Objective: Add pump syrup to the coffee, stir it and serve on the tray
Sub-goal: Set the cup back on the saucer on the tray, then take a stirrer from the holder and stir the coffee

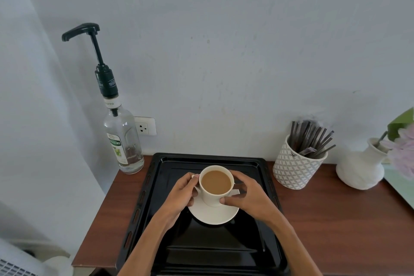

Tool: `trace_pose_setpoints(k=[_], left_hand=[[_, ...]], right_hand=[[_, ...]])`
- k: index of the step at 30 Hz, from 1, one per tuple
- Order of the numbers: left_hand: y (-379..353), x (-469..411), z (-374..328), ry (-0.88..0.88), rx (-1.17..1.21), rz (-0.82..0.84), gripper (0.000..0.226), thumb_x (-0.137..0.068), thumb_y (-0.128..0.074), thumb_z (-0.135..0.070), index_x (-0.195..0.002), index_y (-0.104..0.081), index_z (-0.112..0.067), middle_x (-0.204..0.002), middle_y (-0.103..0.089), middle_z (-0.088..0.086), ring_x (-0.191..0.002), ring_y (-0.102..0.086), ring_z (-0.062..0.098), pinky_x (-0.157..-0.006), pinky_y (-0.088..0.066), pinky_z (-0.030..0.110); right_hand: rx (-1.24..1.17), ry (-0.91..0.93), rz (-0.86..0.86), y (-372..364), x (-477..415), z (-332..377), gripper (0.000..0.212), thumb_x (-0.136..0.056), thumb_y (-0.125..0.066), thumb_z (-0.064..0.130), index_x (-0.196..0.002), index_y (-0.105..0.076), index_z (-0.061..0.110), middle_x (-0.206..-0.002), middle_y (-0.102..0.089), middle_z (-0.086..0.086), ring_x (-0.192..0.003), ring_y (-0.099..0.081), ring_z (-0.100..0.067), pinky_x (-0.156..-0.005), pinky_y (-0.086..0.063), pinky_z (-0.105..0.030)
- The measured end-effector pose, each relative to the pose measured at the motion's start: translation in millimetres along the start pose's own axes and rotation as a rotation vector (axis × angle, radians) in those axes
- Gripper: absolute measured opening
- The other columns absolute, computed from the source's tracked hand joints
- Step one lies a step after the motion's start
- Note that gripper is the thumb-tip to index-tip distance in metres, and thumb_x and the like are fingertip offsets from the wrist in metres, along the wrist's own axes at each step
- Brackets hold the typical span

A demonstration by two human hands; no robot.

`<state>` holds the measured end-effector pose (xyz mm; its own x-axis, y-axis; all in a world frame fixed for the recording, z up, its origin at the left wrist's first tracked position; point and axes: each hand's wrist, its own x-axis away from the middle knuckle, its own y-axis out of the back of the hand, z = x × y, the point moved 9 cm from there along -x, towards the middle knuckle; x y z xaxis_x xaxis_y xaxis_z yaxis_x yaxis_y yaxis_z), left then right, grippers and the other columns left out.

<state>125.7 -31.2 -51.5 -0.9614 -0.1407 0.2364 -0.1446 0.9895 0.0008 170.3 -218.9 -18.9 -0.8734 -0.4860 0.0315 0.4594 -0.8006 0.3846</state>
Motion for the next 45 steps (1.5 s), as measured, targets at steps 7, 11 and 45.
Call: trace_pose_setpoints(k=[7,11,45], left_hand=[[-1,0,-1,-0.009,0.032,0.007,0.031,-0.106,-0.046,-0.030,-0.104,-0.067,-0.007,-0.072,-0.046,-0.002,-0.056,-0.036,0.004,-0.048,-0.027,0.018],[-2,-1,-1,-0.016,0.044,0.015,0.031,-0.106,-0.045,-0.028,-0.106,-0.066,-0.004,-0.075,-0.044,0.004,-0.056,-0.036,0.005,-0.047,-0.027,0.019],[2,-1,-3,-0.005,0.029,0.023,0.032,-0.105,-0.049,-0.033,-0.089,-0.073,-0.018,-0.075,-0.059,-0.003,-0.065,-0.050,0.008,-0.052,-0.038,0.025]], right_hand=[[0.101,-0.025,-0.062,33,3,10,0.082,-0.073,-0.091,0.032,-0.145,-0.051,0.033,-0.126,-0.064,0.013,-0.110,-0.066,-0.003,-0.086,-0.059,-0.022],[0.166,0.007,-0.204,72,14,31,0.067,-0.079,-0.087,0.035,-0.139,-0.056,0.037,-0.115,-0.067,0.016,-0.097,-0.068,0.003,-0.074,-0.054,-0.013],[0.554,-0.138,-0.394,236,5,47,0.020,-0.101,-0.060,0.027,-0.101,-0.079,0.024,-0.085,-0.073,-0.001,-0.071,-0.070,-0.016,-0.071,-0.052,-0.029]])
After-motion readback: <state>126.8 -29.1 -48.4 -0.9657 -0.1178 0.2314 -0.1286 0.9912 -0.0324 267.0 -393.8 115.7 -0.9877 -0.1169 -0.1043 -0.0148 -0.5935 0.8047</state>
